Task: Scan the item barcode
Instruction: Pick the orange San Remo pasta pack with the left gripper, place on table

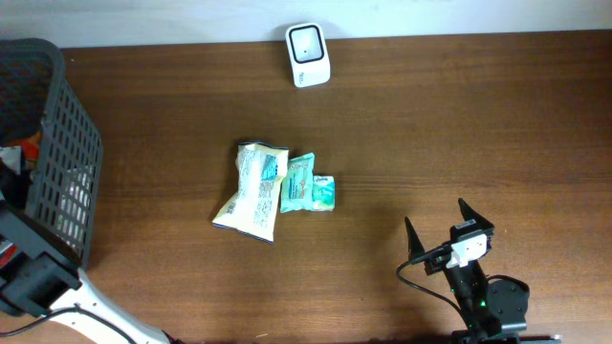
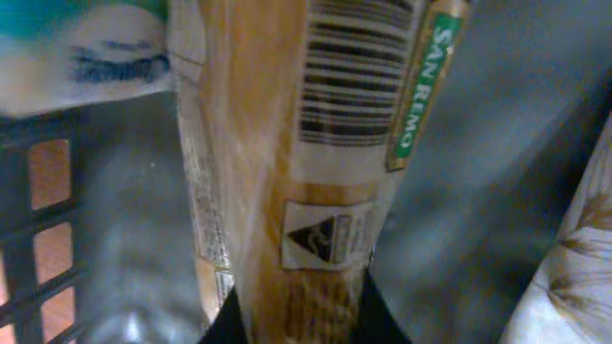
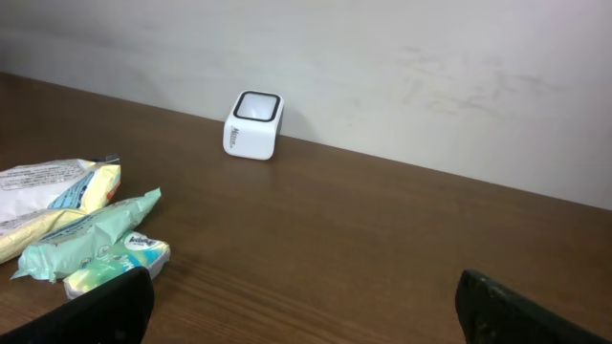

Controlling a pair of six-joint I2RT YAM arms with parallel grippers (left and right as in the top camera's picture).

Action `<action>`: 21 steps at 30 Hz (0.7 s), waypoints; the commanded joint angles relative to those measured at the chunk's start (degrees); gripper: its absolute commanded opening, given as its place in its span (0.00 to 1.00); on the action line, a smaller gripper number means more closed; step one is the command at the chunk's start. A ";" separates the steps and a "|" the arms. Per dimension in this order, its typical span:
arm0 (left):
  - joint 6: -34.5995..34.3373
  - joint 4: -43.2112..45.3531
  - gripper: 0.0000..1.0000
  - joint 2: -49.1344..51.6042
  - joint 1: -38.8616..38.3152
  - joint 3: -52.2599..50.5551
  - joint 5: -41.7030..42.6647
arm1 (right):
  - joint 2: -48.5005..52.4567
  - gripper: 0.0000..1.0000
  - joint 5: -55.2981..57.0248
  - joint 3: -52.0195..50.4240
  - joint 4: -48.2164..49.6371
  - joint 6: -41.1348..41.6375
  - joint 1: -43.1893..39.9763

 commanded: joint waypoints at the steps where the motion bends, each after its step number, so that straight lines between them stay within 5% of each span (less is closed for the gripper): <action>1: -0.96 -1.49 0.00 2.25 0.20 -1.36 2.99 | -0.37 0.99 -0.28 -0.42 -0.11 0.61 -0.37; 7: -7.23 -0.98 0.00 -8.98 0.20 1.95 2.29 | -0.37 0.99 -0.28 -0.42 -0.11 0.61 -0.37; 14: -11.74 4.85 0.00 -26.01 -0.92 3.34 16.87 | -0.37 0.98 -0.28 -0.42 -0.11 0.61 -0.37; 21: -22.73 10.32 0.00 -40.70 -9.25 3.37 19.37 | -0.17 0.99 -0.26 -0.42 -0.11 0.61 -0.37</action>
